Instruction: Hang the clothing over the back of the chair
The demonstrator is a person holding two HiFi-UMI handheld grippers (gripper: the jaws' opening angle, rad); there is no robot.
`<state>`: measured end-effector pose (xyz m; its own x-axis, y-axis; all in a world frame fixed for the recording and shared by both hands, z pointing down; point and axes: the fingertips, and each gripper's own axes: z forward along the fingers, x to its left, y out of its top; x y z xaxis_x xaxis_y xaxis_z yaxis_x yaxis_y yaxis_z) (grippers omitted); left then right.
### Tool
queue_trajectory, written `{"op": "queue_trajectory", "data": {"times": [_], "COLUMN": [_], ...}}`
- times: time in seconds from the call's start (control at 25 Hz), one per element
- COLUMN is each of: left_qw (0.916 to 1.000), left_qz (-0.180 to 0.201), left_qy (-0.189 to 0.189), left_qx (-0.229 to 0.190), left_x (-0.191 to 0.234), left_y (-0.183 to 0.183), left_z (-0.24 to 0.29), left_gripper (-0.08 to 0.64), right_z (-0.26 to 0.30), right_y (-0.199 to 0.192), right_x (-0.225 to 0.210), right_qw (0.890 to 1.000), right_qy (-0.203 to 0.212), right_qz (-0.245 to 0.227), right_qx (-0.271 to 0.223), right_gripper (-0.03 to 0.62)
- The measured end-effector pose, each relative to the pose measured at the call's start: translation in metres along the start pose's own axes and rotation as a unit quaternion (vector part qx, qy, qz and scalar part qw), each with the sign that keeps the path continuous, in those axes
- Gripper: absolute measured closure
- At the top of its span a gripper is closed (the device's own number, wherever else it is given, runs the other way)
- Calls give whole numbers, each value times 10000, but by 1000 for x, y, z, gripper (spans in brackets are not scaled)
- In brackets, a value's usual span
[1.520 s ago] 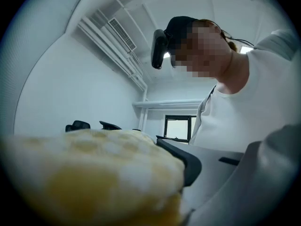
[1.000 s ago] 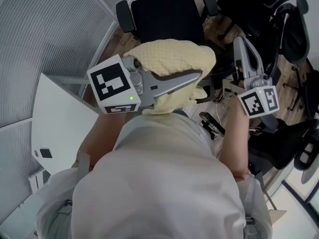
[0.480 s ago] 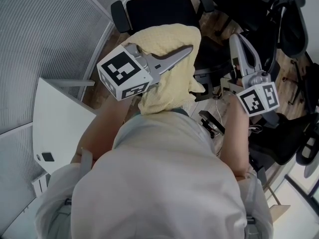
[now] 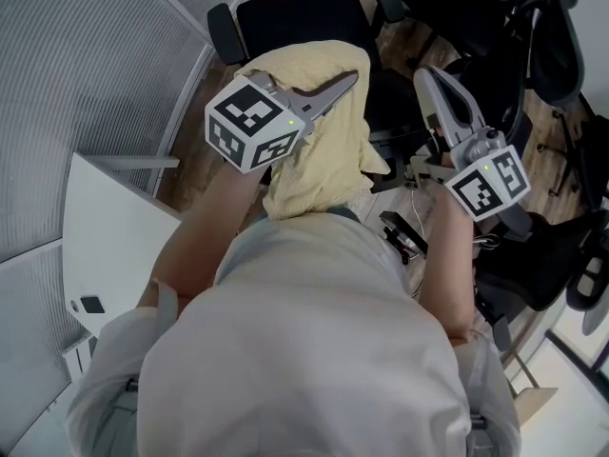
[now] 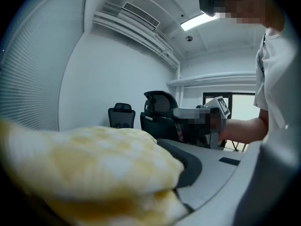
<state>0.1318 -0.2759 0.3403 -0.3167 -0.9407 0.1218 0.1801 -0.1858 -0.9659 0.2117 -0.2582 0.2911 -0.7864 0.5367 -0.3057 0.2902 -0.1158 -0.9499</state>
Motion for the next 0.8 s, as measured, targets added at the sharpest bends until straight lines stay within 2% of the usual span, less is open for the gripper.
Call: {"op": "queue_trajectory", "data": {"times": [0.36, 0.64, 0.8], "left_qw": [9990, 9974, 9962], "left_qz": [-133, -316, -425], "left_qy": [156, 84, -41], "left_qx": [405, 637, 753], "left_x": [13, 18, 18], "left_y": [-23, -39, -44], "left_z": [12, 21, 24], "left_gripper": [495, 489, 486], "right_z": [16, 29, 35], "right_y": [-25, -47, -64], "right_x": [32, 50, 56], "right_qw": [9944, 9819, 9707], "right_qy": [796, 1373, 1612], "right_qz": [26, -57, -170], "right_qx": [694, 1301, 1771], "right_gripper": [569, 569, 569]}}
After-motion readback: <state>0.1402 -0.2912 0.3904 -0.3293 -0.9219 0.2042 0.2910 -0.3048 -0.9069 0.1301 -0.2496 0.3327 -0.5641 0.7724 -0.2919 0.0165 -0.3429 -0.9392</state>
